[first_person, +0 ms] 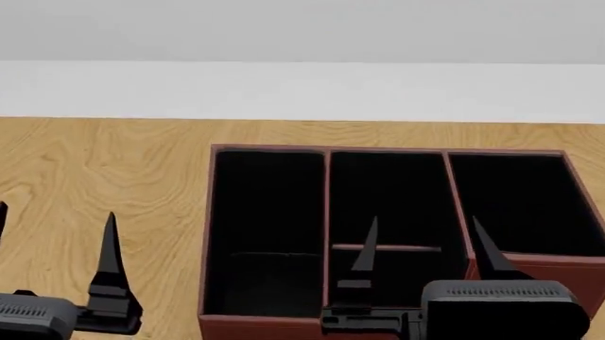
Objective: Pick up the white mug and place it to the right of the caddy.
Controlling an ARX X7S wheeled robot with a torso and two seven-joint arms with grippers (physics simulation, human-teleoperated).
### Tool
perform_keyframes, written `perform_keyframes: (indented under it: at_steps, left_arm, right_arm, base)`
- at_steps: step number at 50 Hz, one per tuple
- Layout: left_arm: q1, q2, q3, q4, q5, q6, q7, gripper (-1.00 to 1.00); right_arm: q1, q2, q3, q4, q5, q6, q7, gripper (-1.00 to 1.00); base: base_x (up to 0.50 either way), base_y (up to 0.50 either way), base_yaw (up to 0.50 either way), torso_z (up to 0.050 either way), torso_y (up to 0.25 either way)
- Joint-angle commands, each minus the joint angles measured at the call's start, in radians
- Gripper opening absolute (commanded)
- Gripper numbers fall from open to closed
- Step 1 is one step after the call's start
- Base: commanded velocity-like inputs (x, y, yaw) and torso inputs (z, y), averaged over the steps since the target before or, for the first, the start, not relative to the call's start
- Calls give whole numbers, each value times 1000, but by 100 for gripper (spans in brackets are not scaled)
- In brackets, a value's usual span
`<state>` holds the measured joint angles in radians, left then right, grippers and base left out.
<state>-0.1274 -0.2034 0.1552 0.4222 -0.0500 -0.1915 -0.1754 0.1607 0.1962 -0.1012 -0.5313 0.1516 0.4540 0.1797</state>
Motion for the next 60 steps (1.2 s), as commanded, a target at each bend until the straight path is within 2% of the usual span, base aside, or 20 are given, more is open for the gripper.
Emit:
perform_keyframes:
  at_steps: [1,3,12,24,26,29,31,35,39,41,45,49,54,60]
  left_arm:
    - [-10,-15,10,1,33,-20,-26,100]
    - [-13,-16,10,-22,53,13,-42,100]
    - [-64,-35,-72,-23,40,-65,-84,100]
    - [-71,-66,-165,13,-10,-105,-99,100]
    - [-73,-76,-174,9,-12,-117,-98,100]
    - [-76,-85,-193,10,-23,-134,-98,100]
    - [-74,-95,-204,16,-23,-140,-100,100]
    - [-75,-104,-220,22,-23,-156,-108,100]
    - [-73,-111,-246,32,-38,-164,-110,100]
    - [-74,-113,-252,27,-39,-163,-113,100]
    - [-75,-118,-260,23,-34,-172,-123,100]
    - [-73,-122,-278,33,-44,-182,-126,100]
    - [-69,-123,-310,35,-65,-186,-129,100]
    - [-65,-127,-336,45,-86,-196,-130,100]
  right_arm:
    - [9,41,-72,-99,-22,109,-4,100]
    - [22,36,-80,-149,-20,178,9,100]
    - [86,55,-208,-326,-39,470,26,100]
    - [201,44,-267,-515,25,780,45,100]
    - [244,88,-269,-516,179,813,147,100]
    - [333,187,-274,-515,554,819,424,100]
    - [378,215,-294,-514,694,831,537,100]
    - [429,197,-285,-506,856,923,645,100]
    - [472,137,-210,-493,1078,1053,771,100]
    - [503,121,-185,-458,1216,1099,881,100]
    - [578,146,-270,-370,1476,1081,1159,100]
    - [596,165,-339,-333,1584,1040,1272,100]
    - [589,171,-398,-308,1607,1026,1313,100]
    - [537,171,-389,-328,1525,1025,1233,100]
  base:
    - [0,0,0,0,0]
    - [0,0,0,0,0]
    - [0,0,0,0,0]
    - [0,0,0,0,0]
    - [0,0,0,0,0]
    - [0,0,0,0,0]
    - [0,0,0,0,0]
    - [0,0,0,0,0]
    - [0,0,0,0,0]
    - [0,0,0,0,0]
    - [0,0,0,0,0]
    - [0,0,0,0,0]
    - [0,0,0,0,0]
    - [0,0,0,0,0]
